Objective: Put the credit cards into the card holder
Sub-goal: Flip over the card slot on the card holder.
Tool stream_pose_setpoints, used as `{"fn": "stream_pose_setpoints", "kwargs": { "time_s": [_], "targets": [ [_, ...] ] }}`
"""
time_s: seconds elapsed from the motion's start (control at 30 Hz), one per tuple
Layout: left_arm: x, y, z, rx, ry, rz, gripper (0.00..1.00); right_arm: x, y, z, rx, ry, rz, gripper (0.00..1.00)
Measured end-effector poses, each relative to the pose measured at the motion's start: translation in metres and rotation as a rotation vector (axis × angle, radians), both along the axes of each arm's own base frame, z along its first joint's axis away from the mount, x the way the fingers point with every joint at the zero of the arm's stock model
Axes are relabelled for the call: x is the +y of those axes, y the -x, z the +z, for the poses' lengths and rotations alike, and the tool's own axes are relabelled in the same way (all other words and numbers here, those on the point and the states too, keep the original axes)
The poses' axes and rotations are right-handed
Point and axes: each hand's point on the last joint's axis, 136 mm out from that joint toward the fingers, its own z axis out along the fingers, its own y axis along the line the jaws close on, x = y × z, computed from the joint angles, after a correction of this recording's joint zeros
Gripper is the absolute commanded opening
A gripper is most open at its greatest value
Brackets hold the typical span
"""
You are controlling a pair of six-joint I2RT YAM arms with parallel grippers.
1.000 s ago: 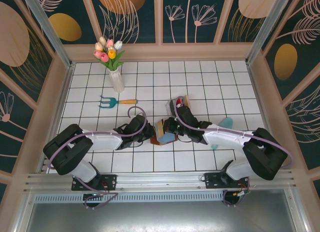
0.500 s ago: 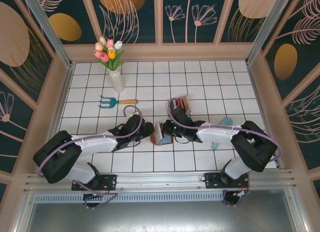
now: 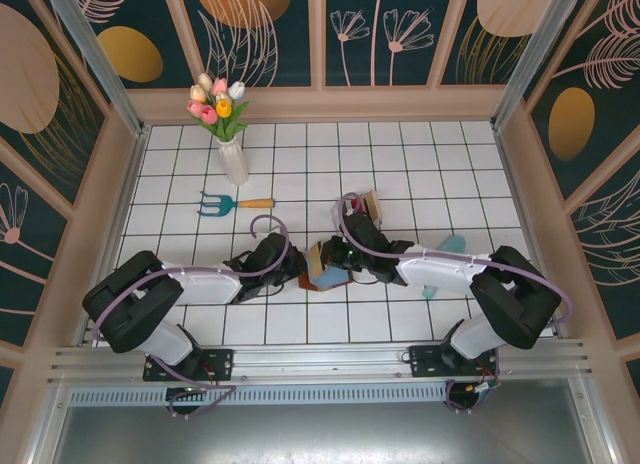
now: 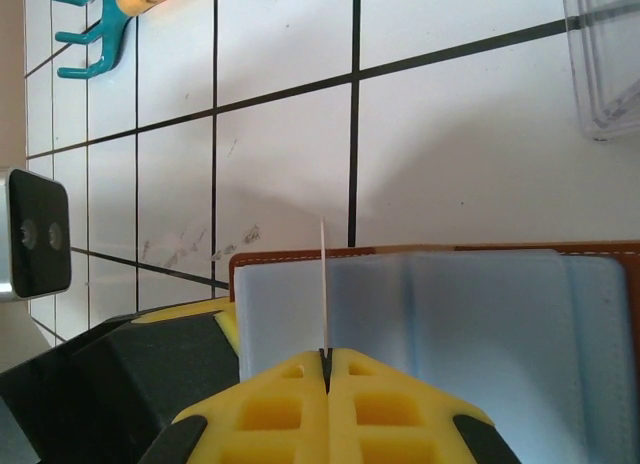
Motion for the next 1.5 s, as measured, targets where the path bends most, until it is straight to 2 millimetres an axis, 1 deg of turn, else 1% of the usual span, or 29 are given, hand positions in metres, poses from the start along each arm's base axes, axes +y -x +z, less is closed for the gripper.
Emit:
{"fn": "stream_pose_setpoints", "kwargs": {
  "time_s": [0.07, 0.17, 0.2, 0.33, 0.37, 0.4, 0.47, 0.57, 0.7, 0.9, 0.97, 1.07, 1.17, 1.2, 1.33, 1.4, 1.5],
  "targets": [
    [-0.002, 0.000, 0.000, 0.003, 0.012, 0.002, 0.00, -0.001, 0.000, -0.003, 0.004, 0.006, -0.004, 0.01],
    [-0.001, 0.000, 0.000, 0.003, 0.019, 0.007, 0.11, -0.002, 0.001, -0.012, 0.017, 0.022, -0.005, 0.00],
    [-0.001, 0.000, 0.000, 0.004, 0.020, 0.008, 0.17, -0.003, 0.001, -0.016, 0.024, 0.029, -0.005, 0.00],
    [0.006, 0.004, -0.008, 0.018, -0.001, 0.020, 0.29, -0.006, 0.003, -0.027, 0.039, 0.053, -0.016, 0.00],
    [0.009, 0.005, -0.009, 0.022, -0.007, 0.029, 0.31, -0.005, 0.003, -0.028, 0.040, 0.054, -0.019, 0.00],
    [0.010, 0.005, -0.009, 0.020, -0.009, 0.034, 0.34, -0.005, 0.003, -0.028, 0.040, 0.054, -0.020, 0.00],
    [0.013, 0.006, -0.005, 0.012, -0.010, 0.040, 0.46, -0.005, 0.002, -0.029, 0.039, 0.055, -0.023, 0.00],
    [0.016, 0.005, 0.000, -0.001, -0.008, 0.052, 0.52, -0.005, 0.002, -0.032, 0.042, 0.062, -0.024, 0.00],
    [0.020, 0.006, 0.003, -0.010, -0.005, 0.061, 0.52, -0.005, 0.003, -0.037, 0.047, 0.072, -0.026, 0.00],
    [0.021, 0.008, 0.002, -0.008, -0.009, 0.058, 0.51, -0.005, 0.003, -0.038, 0.046, 0.074, -0.025, 0.00],
    [0.021, 0.008, 0.002, -0.008, -0.013, 0.055, 0.55, -0.005, 0.003, -0.037, 0.046, 0.074, -0.025, 0.00],
    [0.022, 0.009, 0.001, -0.010, -0.021, 0.050, 0.58, -0.005, 0.003, -0.037, 0.045, 0.074, -0.025, 0.00],
    [0.022, 0.008, 0.003, -0.019, -0.021, 0.049, 0.69, -0.005, 0.003, -0.037, 0.045, 0.074, -0.025, 0.00],
    [0.023, 0.007, 0.006, -0.026, -0.019, 0.051, 0.70, -0.005, 0.003, -0.037, 0.045, 0.074, -0.025, 0.00],
    [0.024, 0.003, 0.021, -0.066, 0.003, 0.069, 0.71, -0.005, 0.003, -0.037, 0.046, 0.074, -0.024, 0.00],
    [0.024, 0.003, 0.023, -0.071, 0.006, 0.071, 0.70, -0.005, 0.003, -0.037, 0.046, 0.074, -0.025, 0.00],
    [0.024, 0.003, 0.021, -0.064, 0.001, 0.068, 0.65, -0.005, 0.003, -0.037, 0.046, 0.074, -0.025, 0.00]
  ]
}}
